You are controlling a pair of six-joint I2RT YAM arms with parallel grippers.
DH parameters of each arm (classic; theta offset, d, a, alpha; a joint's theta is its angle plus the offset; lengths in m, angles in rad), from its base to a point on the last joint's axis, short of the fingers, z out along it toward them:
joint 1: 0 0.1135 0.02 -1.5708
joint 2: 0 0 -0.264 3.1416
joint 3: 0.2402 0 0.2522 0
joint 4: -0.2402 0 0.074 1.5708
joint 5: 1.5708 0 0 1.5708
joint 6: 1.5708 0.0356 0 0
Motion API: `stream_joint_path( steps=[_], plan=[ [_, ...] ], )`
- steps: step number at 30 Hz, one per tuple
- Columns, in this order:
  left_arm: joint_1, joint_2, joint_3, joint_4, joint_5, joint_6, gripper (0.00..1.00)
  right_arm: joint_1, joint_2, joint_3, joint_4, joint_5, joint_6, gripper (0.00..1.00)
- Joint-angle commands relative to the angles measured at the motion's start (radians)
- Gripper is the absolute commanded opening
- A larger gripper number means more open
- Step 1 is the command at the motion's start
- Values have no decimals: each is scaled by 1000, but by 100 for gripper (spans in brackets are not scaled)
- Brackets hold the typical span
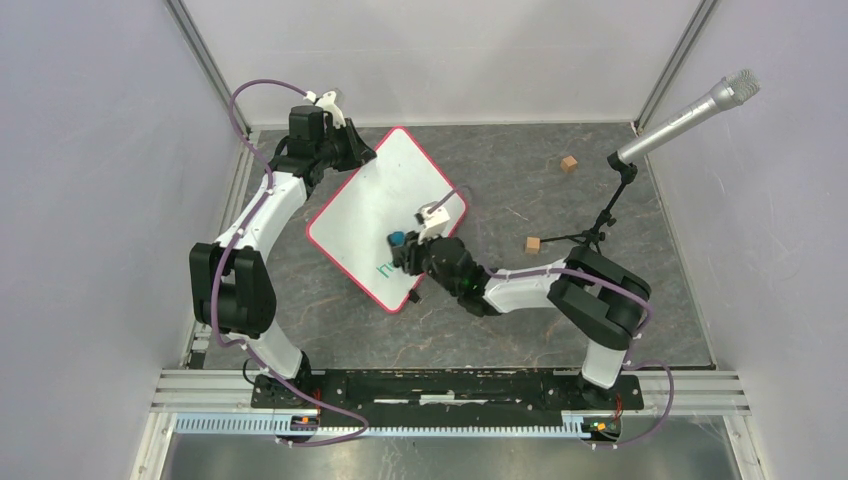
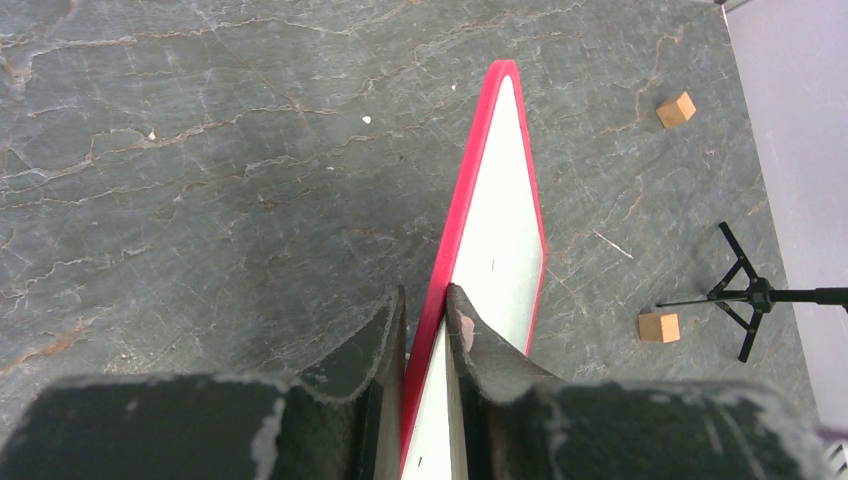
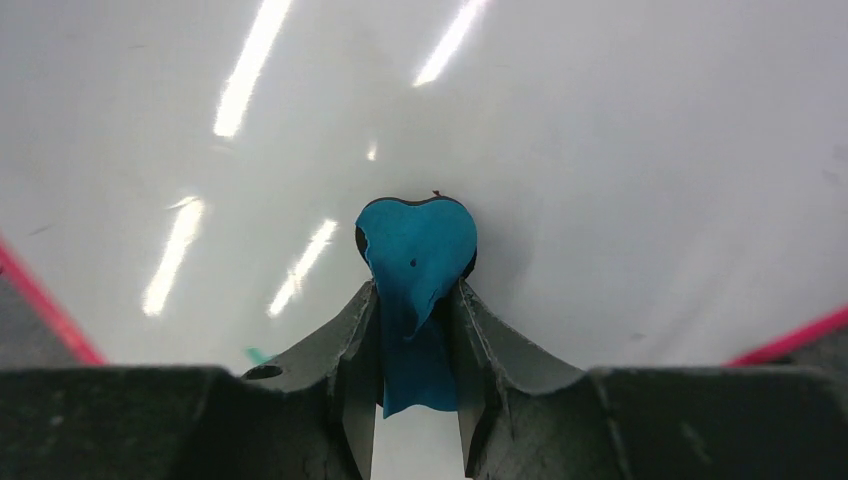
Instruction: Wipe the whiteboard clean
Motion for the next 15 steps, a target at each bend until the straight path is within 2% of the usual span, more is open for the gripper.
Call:
stream_joint_path(
  steps=[1, 7, 15],
  plan=[
    [-16, -33, -11, -20, 28, -49, 20, -109, -34, -82, -19, 45, 122, 34],
    [-16, -35, -12, -20, 30, -50, 20, -130, -8, -61, -40, 9, 110, 34],
    [-16, -36, -15, -16, 32, -53, 20, 59, 48, 76, -46, -4, 15, 34]
  ],
)
